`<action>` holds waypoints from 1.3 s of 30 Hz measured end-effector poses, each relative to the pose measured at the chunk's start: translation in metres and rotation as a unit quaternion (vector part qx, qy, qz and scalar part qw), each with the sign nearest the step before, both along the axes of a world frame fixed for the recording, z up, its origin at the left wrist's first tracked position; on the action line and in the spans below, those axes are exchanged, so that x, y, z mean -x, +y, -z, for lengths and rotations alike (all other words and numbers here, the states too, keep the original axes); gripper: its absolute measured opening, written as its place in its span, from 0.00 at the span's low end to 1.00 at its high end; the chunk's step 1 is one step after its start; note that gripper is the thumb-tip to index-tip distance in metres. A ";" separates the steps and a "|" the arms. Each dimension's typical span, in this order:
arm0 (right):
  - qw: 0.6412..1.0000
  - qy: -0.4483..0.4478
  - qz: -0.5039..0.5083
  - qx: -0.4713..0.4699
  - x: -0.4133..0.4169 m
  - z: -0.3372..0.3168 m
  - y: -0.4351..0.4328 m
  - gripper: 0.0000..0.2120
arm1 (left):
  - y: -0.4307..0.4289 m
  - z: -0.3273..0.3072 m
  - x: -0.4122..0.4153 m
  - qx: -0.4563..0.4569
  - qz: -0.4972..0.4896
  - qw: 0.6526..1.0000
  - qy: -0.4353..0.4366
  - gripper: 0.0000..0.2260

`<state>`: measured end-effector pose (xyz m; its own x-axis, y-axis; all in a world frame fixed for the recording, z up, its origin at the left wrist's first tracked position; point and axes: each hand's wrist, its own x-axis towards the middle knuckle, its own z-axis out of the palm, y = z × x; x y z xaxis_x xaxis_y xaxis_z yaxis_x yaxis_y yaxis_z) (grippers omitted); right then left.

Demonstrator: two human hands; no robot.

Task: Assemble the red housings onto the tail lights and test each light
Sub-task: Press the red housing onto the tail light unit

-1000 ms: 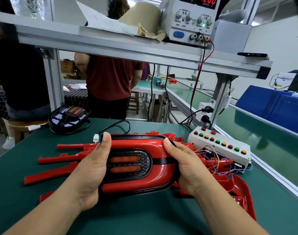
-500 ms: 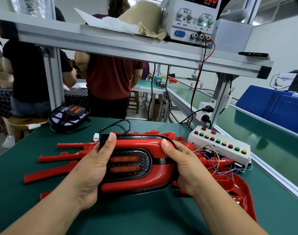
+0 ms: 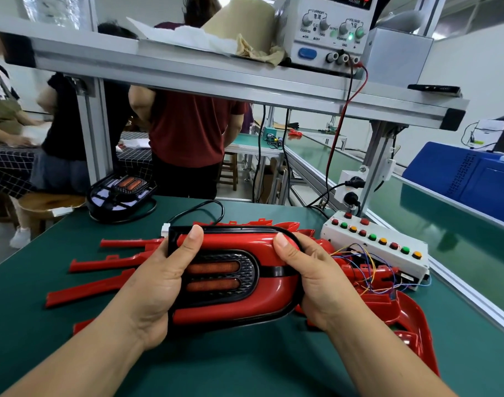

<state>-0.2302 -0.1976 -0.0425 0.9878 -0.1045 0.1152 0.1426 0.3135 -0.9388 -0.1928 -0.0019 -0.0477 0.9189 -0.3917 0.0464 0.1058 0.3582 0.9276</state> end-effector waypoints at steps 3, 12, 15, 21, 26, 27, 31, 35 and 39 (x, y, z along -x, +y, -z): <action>1.000 -0.003 0.009 0.004 -0.001 0.001 -0.001 0.22 | 0.000 0.000 -0.001 0.005 -0.005 1.000 0.001 0.15; 0.996 0.023 -0.026 0.076 0.000 -0.005 -0.018 0.24 | -0.003 0.007 -0.002 -0.002 0.012 1.000 0.015 0.17; 0.995 0.028 -0.045 0.081 -0.001 -0.006 -0.025 0.19 | -0.002 0.007 -0.002 0.004 0.028 0.999 0.031 0.18; 0.992 0.037 -0.064 0.104 0.003 -0.011 -0.036 0.13 | 0.002 0.005 -0.002 -0.018 0.091 0.994 0.062 0.25; 0.962 0.101 -0.162 0.194 0.012 -0.012 -0.050 0.30 | 0.019 0.000 -0.004 -0.159 0.160 0.973 0.040 0.26; 0.955 0.111 -0.180 0.206 0.013 -0.011 -0.050 0.31 | 0.022 -0.001 -0.004 -0.188 0.170 0.967 0.025 0.25; 0.955 0.121 -0.176 0.206 0.012 -0.007 -0.044 0.35 | 0.034 -0.008 -0.005 -0.212 0.163 0.964 -0.009 0.20; 0.971 0.103 -0.141 0.166 0.010 -0.005 -0.042 0.30 | 0.033 -0.009 -0.004 -0.215 0.143 0.966 -0.034 0.15; 0.979 0.040 -0.106 0.170 0.007 -0.006 -0.040 0.21 | 0.021 -0.001 -0.002 -0.160 0.119 0.979 -0.051 0.16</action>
<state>-0.2374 -0.2372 -0.0362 0.9904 0.1352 0.0286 0.0295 -0.0045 -0.9996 -0.1908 0.0189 -0.0468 0.7966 -0.6039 -0.0260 0.0515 0.0249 0.9984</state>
